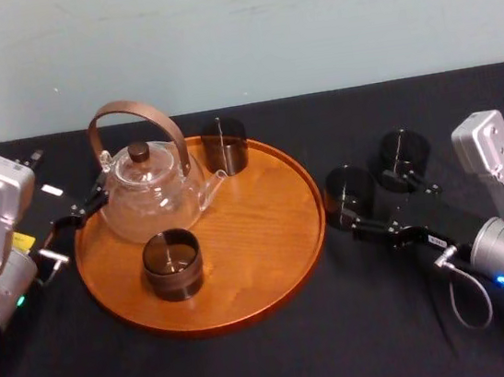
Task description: Pick up the glass from the table and place it on the tray.
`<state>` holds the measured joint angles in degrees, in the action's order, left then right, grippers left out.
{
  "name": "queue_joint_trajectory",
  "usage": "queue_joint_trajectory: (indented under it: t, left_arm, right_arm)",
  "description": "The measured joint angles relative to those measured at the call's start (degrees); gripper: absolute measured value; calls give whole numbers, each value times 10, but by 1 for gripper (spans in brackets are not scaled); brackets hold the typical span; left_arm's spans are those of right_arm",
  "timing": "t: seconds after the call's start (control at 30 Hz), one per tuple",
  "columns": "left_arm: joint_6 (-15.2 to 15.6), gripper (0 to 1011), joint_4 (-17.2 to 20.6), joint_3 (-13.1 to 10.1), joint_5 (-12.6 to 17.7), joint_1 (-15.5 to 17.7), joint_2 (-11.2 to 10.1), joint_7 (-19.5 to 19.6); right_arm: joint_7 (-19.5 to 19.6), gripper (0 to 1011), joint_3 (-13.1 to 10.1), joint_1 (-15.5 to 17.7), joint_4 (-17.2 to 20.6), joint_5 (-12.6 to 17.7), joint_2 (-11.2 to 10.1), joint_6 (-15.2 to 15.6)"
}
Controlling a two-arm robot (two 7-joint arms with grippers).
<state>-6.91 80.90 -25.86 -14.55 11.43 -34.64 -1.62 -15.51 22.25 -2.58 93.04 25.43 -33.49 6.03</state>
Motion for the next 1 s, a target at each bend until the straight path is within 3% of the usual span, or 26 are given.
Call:
queue_joint_trajectory:
  t: [0.17,0.37,0.7,1.0]
  left_arm:
    - [0,1001,0,0,0,0,0,0]
    - [0,1001,0,0,0,0,0,0]
    - [0,1001,0,0,0,0,0,0]
    - [0,1001,0,0,0,0,0,0]
  right_arm:
    - [-5,1002,-2,-14,-13,4,10,39]
    - [15,1002,-5,-23,-13,-16,18,69]
    - [36,1002,-11,-25,-17,-46,30,81]
    - [21,1002,-14,-35,-48,-54,49,79]
